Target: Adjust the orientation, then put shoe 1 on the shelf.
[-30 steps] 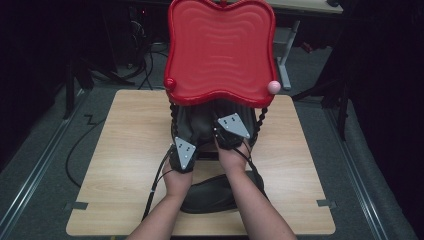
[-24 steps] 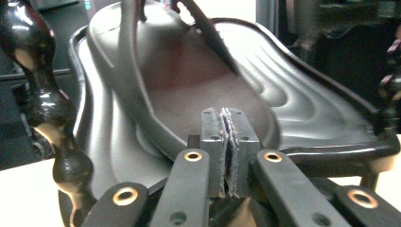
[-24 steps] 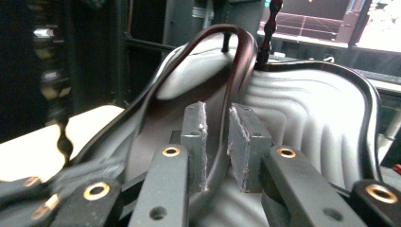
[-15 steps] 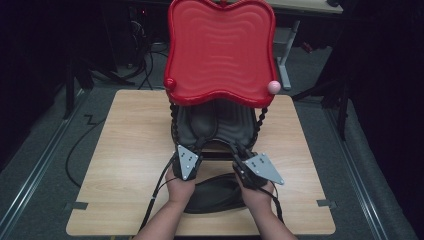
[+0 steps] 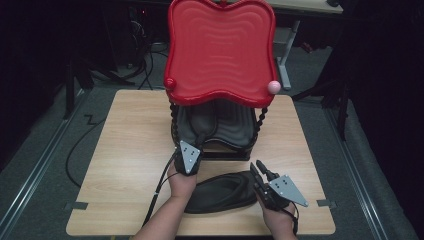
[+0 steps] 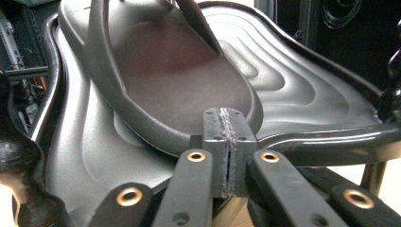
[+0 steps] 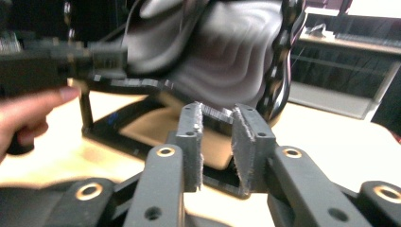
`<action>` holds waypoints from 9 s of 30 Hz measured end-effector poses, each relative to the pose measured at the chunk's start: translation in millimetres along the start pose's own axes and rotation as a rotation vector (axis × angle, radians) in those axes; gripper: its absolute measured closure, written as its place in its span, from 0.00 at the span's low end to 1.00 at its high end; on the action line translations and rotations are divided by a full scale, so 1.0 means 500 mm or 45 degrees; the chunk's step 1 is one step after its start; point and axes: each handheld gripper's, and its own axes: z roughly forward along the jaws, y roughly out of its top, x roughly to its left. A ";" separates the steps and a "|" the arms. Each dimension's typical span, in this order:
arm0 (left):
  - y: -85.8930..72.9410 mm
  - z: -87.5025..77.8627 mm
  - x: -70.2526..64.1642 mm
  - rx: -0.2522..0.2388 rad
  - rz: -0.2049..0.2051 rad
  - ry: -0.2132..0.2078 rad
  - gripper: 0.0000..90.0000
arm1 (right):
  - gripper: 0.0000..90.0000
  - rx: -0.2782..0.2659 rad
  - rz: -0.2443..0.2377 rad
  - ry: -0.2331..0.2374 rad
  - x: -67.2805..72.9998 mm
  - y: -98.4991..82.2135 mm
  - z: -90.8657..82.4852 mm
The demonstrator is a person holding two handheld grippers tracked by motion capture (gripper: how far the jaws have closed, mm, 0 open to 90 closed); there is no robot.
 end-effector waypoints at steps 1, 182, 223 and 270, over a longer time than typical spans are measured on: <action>0.002 -0.008 -0.001 -0.010 0.011 -0.008 0.96 | 0.78 0.013 0.003 0.005 0.001 -0.005 -0.003; 0.049 -0.064 -0.025 0.062 -0.054 -0.352 0.62 | 0.99 0.128 -0.085 0.005 0.093 -0.048 0.054; -0.070 -0.254 0.053 0.212 0.067 -0.280 0.62 | 0.95 0.027 0.081 -0.004 0.039 0.018 0.200; -0.073 -0.273 0.126 0.223 -0.026 -0.214 0.57 | 0.61 0.086 0.075 -0.039 -0.033 0.004 0.088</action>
